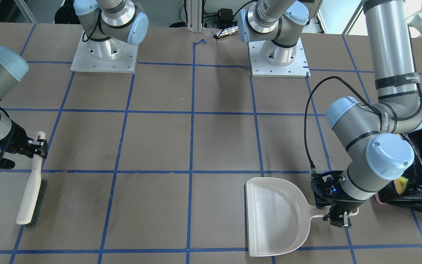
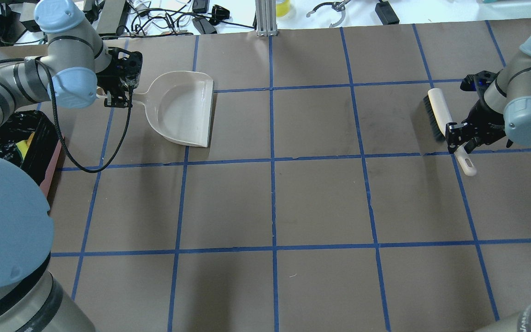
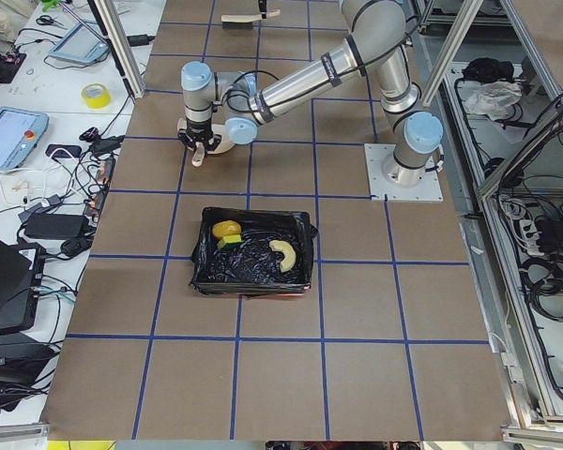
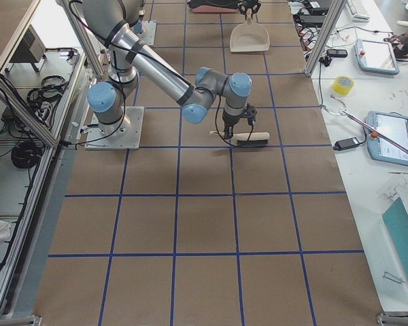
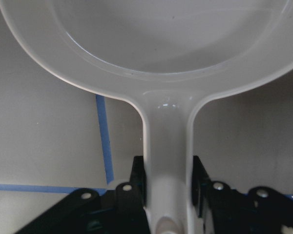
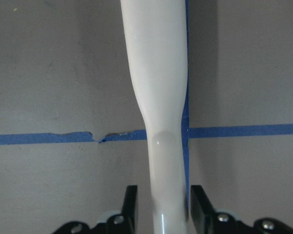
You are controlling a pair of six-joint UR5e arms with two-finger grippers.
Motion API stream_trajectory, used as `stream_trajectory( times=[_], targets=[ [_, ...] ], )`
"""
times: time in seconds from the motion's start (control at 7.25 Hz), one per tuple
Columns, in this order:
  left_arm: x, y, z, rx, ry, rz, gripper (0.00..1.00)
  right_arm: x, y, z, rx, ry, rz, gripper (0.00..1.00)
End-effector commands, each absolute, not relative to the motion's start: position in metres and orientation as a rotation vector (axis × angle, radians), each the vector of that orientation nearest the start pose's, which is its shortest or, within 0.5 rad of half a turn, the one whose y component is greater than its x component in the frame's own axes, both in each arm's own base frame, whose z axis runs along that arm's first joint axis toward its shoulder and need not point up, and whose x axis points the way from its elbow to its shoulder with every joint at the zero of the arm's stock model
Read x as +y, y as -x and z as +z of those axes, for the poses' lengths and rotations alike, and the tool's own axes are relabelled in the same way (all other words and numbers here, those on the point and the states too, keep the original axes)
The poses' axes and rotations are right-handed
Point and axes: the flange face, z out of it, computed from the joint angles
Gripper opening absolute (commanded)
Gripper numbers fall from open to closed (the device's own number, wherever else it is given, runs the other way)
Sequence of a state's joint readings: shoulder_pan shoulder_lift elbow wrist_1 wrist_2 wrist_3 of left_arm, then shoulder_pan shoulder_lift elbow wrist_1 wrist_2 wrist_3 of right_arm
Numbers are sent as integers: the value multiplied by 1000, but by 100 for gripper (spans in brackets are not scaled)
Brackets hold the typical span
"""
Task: Sweep and dump trash into bin
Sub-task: 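Lower the dustpan back onto the table with the left gripper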
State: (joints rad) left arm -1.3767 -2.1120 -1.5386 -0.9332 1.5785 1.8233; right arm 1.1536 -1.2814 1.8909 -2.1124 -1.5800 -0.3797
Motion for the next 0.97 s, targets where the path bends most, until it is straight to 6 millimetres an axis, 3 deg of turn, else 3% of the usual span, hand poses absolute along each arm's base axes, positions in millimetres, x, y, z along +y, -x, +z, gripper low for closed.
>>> stream_trajectory(
  times=[0.0, 0.28, 0.41, 0.55, 0.69, 0.83],
  targets=[
    [-682, 3, 234, -2204, 2344, 95, 0, -546, 97, 243, 3129, -57, 84, 62],
    [-681, 5, 230, -2201, 2338, 89, 0, -554, 101, 262, 3144, -58, 37, 86],
    [-679, 6, 227, -2209, 2324, 82, 14, -561, 102, 279, 3151, -53, 14, 98],
    [-677, 6, 224, -2226, 2300, 78, 77, -562, 97, 307, 3133, -41, 60, 99],
    [-675, 8, 227, -2237, 2293, 84, 82, -564, 86, 342, 3101, -58, 89, 100],
    [-674, 12, 242, -2277, 2279, 112, 85, -570, 67, 369, 3080, -33, 143, 100]
  ],
)
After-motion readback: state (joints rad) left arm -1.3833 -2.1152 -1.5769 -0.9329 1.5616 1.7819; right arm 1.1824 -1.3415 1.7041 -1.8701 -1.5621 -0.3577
